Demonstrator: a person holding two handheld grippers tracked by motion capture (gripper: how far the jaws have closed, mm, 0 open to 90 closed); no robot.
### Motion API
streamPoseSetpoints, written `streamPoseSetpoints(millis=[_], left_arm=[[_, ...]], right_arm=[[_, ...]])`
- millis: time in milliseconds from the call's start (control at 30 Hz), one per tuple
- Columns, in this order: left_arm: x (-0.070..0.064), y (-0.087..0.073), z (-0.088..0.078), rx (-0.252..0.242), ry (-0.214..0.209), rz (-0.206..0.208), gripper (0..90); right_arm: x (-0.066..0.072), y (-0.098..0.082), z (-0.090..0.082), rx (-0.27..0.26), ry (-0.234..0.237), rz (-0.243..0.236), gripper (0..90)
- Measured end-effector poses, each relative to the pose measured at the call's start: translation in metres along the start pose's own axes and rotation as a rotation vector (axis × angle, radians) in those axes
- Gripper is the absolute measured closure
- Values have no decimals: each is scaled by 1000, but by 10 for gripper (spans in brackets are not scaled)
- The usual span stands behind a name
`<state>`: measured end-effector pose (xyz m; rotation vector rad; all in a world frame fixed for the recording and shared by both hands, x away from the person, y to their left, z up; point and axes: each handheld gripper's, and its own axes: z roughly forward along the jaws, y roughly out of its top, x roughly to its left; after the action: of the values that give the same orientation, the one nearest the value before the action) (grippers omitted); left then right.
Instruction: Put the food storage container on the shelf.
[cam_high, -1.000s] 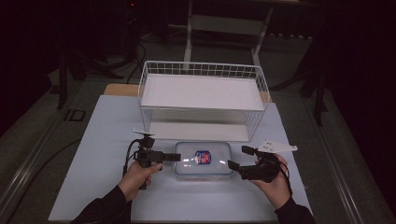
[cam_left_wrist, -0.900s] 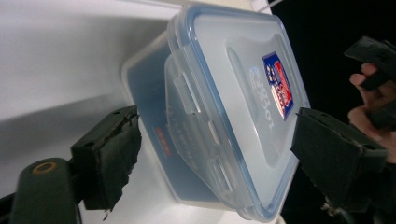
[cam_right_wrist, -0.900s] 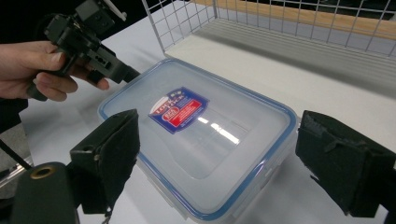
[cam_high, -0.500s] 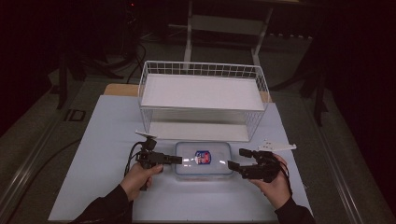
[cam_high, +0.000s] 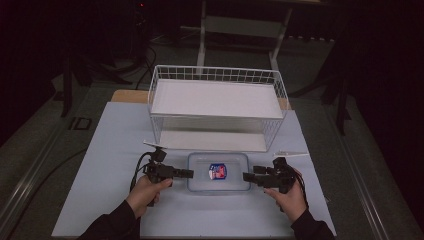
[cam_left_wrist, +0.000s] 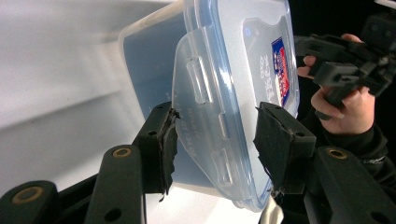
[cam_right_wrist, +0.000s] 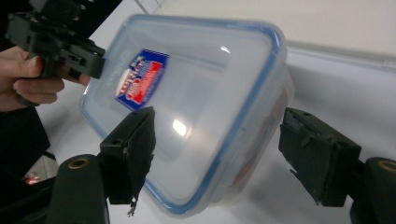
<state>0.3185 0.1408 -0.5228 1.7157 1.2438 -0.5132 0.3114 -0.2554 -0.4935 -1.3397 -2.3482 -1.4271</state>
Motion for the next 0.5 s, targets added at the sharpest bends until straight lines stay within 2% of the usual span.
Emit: streamPoseSetpoints(millis=[133,167,200,233,333,400,500], left_arm=[[-3,-3,-1,-8,5,18,507],[-3,-3,-1,-10,6,21,509],[-4,-4,-2,-12,-1,18,516],[-4,-5,-2,-12,0,22,522],[-7,-6,-3,-13,12,40,524],[-8,-7,-3,-15,13,48,524],[-9,-9,-4,-19,13,54,528]], right_arm=[[-7,1,2,9,34,54,295],[-8,1,3,17,57,68,307],[-9,2,3,16,57,78,321],[-9,2,4,20,66,82,364],[-9,2,6,38,72,88,389],[-10,1,7,48,75,102,439],[-12,0,6,57,89,125,455]])
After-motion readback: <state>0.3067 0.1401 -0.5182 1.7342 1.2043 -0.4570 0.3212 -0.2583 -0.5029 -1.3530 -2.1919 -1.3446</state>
